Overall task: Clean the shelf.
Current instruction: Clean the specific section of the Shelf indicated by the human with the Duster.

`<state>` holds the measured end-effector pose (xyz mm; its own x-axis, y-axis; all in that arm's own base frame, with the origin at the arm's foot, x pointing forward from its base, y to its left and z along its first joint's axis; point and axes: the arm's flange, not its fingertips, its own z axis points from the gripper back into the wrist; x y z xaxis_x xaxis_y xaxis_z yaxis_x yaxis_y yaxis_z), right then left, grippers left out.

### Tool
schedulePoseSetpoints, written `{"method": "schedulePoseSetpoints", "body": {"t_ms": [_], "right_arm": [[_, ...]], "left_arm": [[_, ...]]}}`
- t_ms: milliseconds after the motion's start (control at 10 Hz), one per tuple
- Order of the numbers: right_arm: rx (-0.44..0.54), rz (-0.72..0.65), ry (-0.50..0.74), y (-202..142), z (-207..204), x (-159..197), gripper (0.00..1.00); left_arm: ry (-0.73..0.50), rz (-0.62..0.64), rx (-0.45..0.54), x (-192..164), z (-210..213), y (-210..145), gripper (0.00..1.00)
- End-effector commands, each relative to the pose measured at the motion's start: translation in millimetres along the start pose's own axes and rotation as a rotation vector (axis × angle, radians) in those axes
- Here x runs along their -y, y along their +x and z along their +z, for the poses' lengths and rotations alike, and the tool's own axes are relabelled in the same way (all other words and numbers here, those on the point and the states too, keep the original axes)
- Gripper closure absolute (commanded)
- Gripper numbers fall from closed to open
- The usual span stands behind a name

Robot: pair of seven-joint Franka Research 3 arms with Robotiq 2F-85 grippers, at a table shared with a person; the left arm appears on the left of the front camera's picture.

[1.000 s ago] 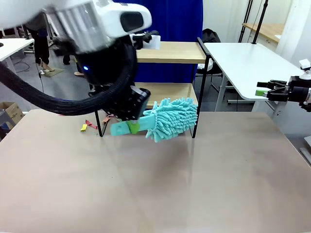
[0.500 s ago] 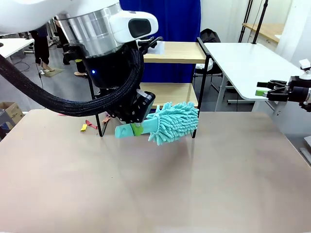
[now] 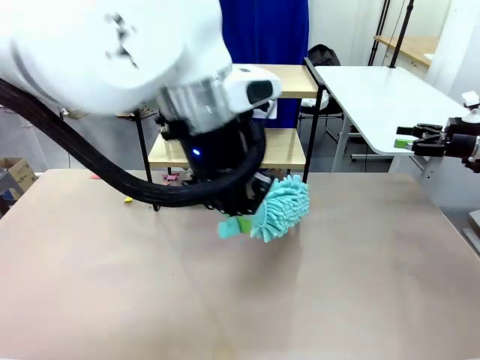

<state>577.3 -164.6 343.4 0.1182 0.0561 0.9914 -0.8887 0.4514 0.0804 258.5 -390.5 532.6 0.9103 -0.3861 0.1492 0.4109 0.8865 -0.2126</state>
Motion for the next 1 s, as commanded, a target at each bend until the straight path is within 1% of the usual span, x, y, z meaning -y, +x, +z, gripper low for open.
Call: {"method": "schedulePoseSetpoints", "body": {"t_ms": [0,100,300,500,600,800,900], "right_arm": [[0.002,0.015,0.002,3,-2,-3,0.00],[0.002,0.015,0.002,3,-2,-3,0.00],[0.002,0.015,0.002,3,-2,-3,0.00],[0.002,0.015,0.002,3,-2,-3,0.00],[0.002,0.015,0.002,3,-2,-3,0.00],[0.002,0.015,0.002,3,-2,-3,0.00],[0.002,0.015,0.002,3,-2,-3,0.00]], "left_arm": [[0.064,0.119,0.078,14,-28,15,0.87],[0.096,0.169,0.110,21,-44,22,0.87],[0.100,0.202,0.156,33,-59,36,0.87],[0.169,0.267,0.249,42,-86,61,0.87],[0.172,0.277,0.284,45,-100,73,0.87],[0.178,0.275,0.319,50,-120,91,0.87],[0.172,0.280,0.318,49,-129,101,0.87]]}}
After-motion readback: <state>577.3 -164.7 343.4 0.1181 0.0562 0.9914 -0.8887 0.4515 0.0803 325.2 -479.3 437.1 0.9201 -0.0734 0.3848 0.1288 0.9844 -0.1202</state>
